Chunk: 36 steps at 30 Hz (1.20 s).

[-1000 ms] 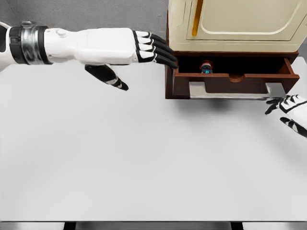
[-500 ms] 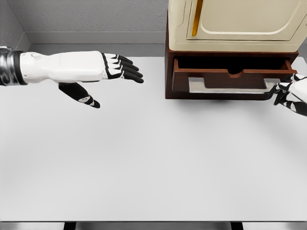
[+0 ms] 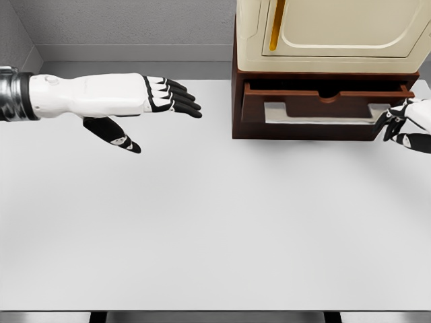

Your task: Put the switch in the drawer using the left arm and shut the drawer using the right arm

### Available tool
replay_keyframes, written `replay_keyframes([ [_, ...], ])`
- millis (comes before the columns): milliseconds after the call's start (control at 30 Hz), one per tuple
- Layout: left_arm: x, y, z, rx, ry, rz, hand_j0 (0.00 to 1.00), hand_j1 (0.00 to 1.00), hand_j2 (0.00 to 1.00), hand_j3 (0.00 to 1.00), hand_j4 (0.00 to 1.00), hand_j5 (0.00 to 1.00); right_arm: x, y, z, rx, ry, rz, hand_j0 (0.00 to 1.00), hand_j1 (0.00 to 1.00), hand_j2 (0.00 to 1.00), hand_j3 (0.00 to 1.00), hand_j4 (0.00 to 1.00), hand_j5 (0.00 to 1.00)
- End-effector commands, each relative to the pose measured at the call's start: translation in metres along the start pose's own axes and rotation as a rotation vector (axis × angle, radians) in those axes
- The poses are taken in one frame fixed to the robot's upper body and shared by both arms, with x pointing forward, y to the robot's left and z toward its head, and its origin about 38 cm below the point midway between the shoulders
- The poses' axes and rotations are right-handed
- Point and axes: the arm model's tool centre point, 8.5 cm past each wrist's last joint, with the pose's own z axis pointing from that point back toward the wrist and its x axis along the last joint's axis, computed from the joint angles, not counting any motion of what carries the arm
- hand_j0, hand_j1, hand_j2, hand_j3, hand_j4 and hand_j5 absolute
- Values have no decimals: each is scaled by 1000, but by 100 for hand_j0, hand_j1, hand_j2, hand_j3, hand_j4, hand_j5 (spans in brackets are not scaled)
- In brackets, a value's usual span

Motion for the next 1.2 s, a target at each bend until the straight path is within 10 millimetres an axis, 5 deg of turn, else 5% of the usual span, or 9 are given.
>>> replay_keyframes([
  [0,0,0,0,4,-2,7,100,100,100,100,100,100,-6,6,1,7,-3,-16,75,75,75,75,75,75],
  [233,0,0,0,4,-2,7,100,100,100,100,100,100,-19,9,7,13,-4,-12,78,78,78,78,78,78],
  [367,1,0,0,4,-3,6,100,100,100,100,100,100,-23,9,20,32,19,0,68,68,68,68,68,68],
  [500,1,0,0,4,-3,6,100,100,100,100,100,100,-25,9,24,23,29,-3,67,67,67,67,67,67],
  [1167,0,0,0,3,-3,7,100,100,100,100,100,100,-8,-1,-17,44,-45,48,68,68,68,68,68,68],
])
